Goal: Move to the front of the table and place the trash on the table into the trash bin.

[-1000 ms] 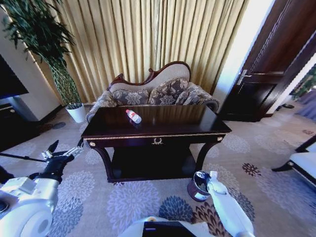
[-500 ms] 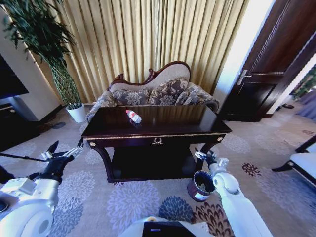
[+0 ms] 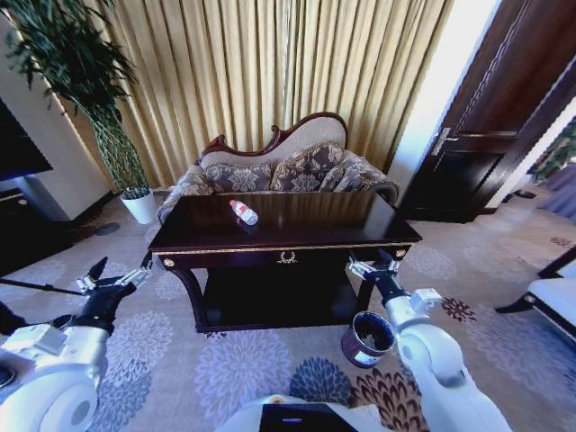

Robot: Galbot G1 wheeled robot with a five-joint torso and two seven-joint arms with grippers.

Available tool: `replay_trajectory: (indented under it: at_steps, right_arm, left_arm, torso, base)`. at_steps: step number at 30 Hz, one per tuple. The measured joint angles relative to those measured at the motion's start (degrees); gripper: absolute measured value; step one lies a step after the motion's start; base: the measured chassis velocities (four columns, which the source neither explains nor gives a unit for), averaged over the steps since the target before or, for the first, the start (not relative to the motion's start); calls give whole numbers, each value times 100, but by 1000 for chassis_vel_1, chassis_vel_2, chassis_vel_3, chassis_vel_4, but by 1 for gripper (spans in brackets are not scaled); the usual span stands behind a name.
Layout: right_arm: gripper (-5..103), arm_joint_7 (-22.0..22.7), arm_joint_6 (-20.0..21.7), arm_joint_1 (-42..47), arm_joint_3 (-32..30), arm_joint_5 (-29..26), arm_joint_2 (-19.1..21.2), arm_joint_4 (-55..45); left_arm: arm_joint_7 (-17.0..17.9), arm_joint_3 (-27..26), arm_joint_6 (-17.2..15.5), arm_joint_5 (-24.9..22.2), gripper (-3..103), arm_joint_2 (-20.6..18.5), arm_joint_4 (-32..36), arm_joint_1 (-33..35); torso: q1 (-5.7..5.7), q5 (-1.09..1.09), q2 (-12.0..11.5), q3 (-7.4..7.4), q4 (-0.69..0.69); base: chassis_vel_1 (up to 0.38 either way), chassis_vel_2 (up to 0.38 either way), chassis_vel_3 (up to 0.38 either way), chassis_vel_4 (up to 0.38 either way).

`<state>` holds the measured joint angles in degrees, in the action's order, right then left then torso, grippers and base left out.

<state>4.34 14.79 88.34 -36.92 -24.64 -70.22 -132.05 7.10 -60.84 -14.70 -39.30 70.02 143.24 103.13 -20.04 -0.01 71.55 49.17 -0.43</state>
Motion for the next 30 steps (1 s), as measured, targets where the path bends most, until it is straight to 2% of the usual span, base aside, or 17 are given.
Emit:
replay_trajectory:
  at_steps: [15, 30]
  right_arm:
    - [100, 33, 11, -91, 128, 93, 7, -72]
    - [100, 34, 30, -42, 221, 165, 2, -122]
  left_arm:
    - [-12, -40, 38, 4, 100, 10, 0, -2]
    - [-13, -44, 25, 2, 100, 4, 0, -7]
  torso:
    - [2, 1, 0, 0, 0]
    - [-1, 1, -1, 1, 1]
  base:
    - [-3, 4, 3, -2]
    - [-117, 114, 106, -116]
